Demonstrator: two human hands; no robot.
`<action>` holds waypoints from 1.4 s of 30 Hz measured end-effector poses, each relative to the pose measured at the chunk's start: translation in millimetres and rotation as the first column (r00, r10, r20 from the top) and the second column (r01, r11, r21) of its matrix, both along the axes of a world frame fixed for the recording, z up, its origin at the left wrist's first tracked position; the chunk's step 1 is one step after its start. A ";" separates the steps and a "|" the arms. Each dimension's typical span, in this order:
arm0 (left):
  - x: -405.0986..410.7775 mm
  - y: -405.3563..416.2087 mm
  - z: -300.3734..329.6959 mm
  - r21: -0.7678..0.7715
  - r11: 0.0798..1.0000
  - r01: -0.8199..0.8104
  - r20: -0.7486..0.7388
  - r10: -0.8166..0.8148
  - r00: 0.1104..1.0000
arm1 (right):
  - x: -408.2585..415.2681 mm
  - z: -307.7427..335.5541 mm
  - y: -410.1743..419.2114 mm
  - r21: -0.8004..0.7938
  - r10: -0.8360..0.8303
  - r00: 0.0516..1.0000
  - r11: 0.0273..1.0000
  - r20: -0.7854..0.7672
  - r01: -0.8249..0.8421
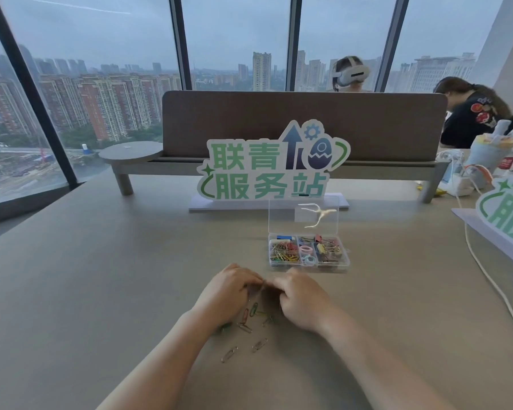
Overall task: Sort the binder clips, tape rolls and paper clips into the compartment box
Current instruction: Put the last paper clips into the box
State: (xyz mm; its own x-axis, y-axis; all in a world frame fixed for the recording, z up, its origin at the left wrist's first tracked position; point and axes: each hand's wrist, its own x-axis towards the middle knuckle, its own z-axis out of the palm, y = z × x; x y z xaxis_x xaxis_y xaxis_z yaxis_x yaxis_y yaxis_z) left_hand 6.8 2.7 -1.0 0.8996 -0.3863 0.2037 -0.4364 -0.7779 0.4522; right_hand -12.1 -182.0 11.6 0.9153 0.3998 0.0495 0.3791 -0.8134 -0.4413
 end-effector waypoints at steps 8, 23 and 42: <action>-42.9 12.0 -5.9 -0.012 0.997 0.071 0.003 -0.071 0.997 | -35.3 -5.2 9.0 0.034 0.004 0.999 0.999 0.054 -0.006; -94.7 42.7 2.4 0.150 0.983 -0.105 -0.091 0.119 0.989 | -59.2 9.1 11.4 -0.066 -0.042 0.994 0.997 -0.096 0.036; -72.9 19.9 1.6 -0.111 0.977 -0.184 -0.072 0.177 0.982 | -34.3 13.6 23.7 -0.009 -0.037 0.995 0.999 -0.093 0.037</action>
